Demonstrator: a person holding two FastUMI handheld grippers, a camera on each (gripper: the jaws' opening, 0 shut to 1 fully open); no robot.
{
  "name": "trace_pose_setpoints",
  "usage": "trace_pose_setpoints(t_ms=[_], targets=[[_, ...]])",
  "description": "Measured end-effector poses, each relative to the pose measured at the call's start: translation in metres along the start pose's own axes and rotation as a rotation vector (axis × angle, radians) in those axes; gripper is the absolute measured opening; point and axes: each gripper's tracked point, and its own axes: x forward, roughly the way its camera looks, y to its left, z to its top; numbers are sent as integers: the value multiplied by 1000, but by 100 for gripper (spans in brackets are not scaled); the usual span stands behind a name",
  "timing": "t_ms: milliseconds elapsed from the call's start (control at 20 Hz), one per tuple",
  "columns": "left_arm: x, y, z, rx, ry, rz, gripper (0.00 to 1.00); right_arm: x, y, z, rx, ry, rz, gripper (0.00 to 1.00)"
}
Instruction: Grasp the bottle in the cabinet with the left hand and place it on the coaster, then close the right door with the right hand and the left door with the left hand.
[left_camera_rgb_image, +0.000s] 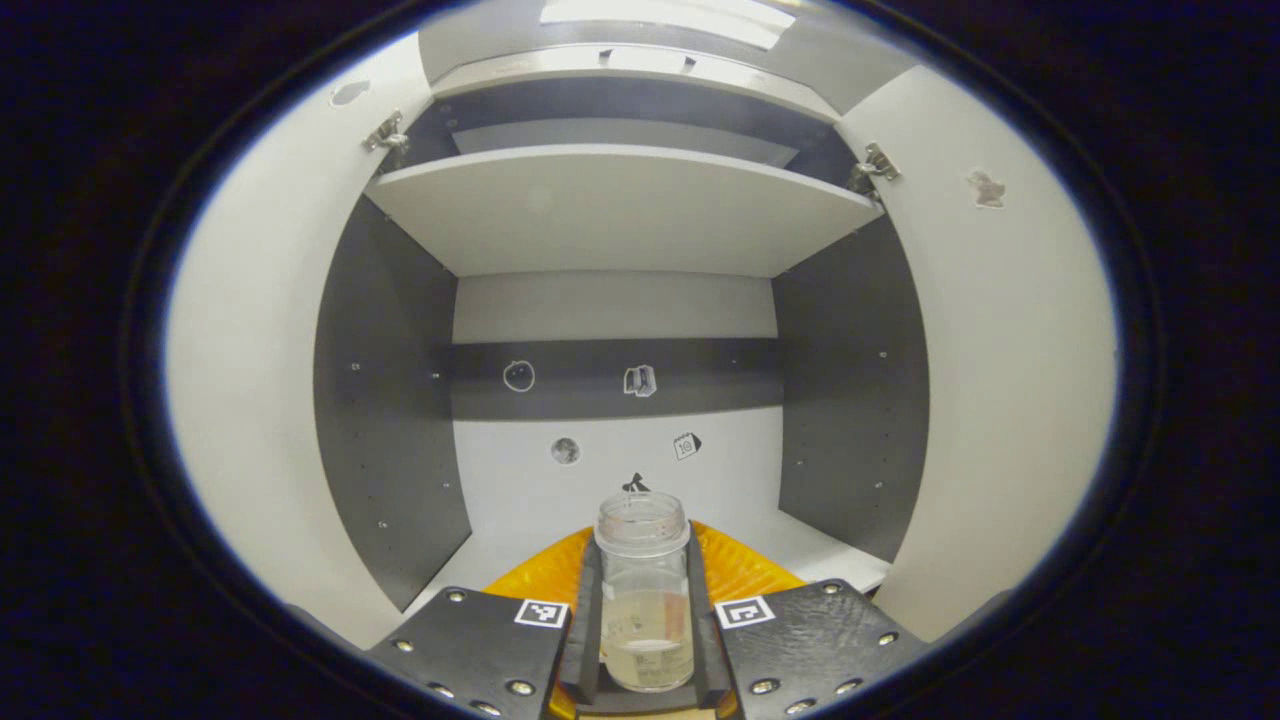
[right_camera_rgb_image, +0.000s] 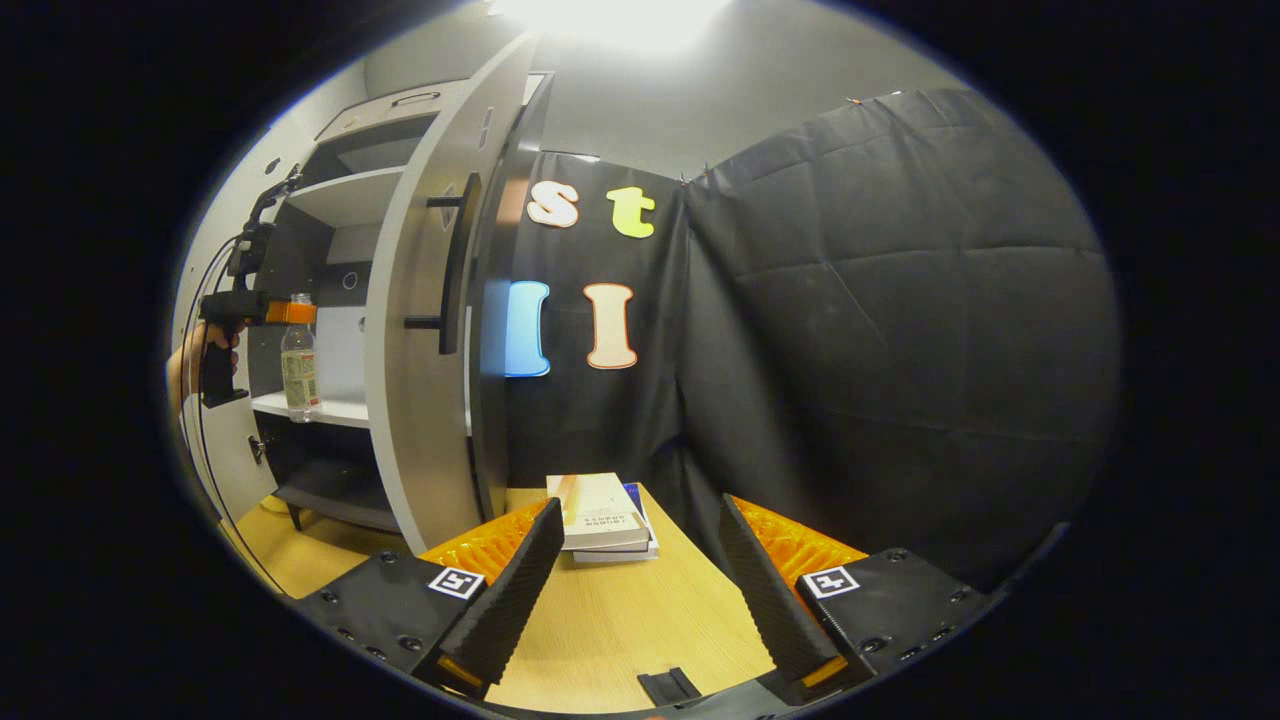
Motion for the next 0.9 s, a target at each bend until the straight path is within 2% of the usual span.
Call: trace_pose_setpoints(t_ms=[550, 800, 900], targets=[[-84, -19, -37, -29, 29, 43, 37, -17, -5, -9, 4, 16, 114, 99], [-115, -31, -72, -50, 38, 35, 37, -28, -8, -14, -4, 24, 145, 96], [-127, -34, -90, -44, 52, 35, 37, -30, -11, -17, -17, 25, 150, 99]])
